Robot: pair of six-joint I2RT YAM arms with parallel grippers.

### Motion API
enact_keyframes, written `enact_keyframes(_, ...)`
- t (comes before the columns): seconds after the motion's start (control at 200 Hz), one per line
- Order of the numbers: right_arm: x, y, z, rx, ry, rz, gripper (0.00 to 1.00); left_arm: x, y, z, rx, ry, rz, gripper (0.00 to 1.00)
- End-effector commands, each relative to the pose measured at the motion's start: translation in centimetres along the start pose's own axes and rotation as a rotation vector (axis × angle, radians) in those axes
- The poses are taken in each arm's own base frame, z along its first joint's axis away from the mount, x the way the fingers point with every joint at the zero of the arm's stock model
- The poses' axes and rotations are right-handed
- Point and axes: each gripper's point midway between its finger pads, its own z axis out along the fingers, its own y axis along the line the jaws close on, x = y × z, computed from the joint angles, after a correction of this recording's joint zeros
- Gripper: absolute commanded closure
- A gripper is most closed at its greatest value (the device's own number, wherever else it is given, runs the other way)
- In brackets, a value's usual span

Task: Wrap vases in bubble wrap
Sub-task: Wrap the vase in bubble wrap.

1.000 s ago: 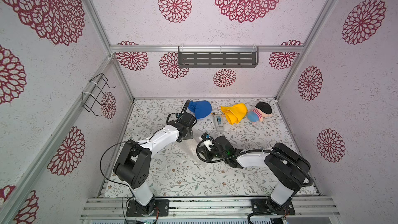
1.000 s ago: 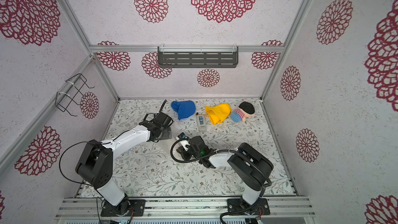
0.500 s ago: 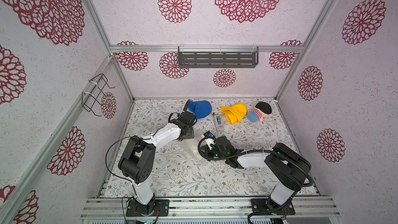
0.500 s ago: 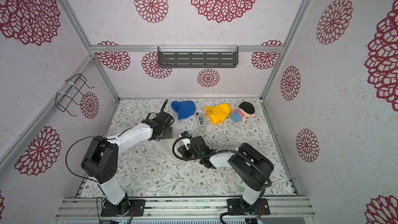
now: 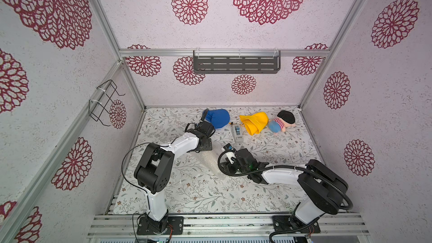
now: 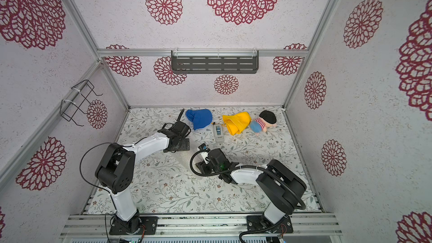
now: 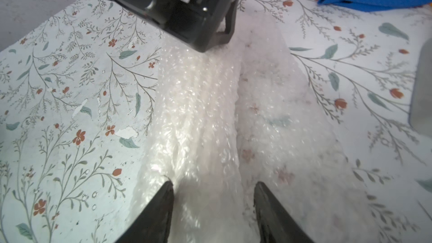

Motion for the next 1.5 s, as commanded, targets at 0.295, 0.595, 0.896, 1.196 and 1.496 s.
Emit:
enact_keyframes(0.295,-2.8,5.3,-0.9,0.021,-0.048,-0.258,0.25,0.8,0.8,0.6,-0.029,0.025,-0.008,0.03)
enact_keyframes(0.595,-2.7,6.3,3.1,0.087,0.005,-0.359,0.25,1.1,1.0,0.9,-0.032,0.046,-0.017,0.03)
enact_keyframes(0.896,0.7,6.2,5.5,0.125,0.106,-0.420,0.32,1.3,1.3,1.1,-0.029,0.064,-0.024,0.02)
enact_keyframes(1.196,2.8,5.0,6.0,0.176,0.160,-0.442,0.33,1.0,1.3,1.2,-0.031,0.074,-0.026,0.03)
enact_keyframes(1.496,0.7,4.6,4.5,0.213,0.110,-0.444,0.20,0.8,0.9,1.5,-0.027,0.084,-0.019,0.03)
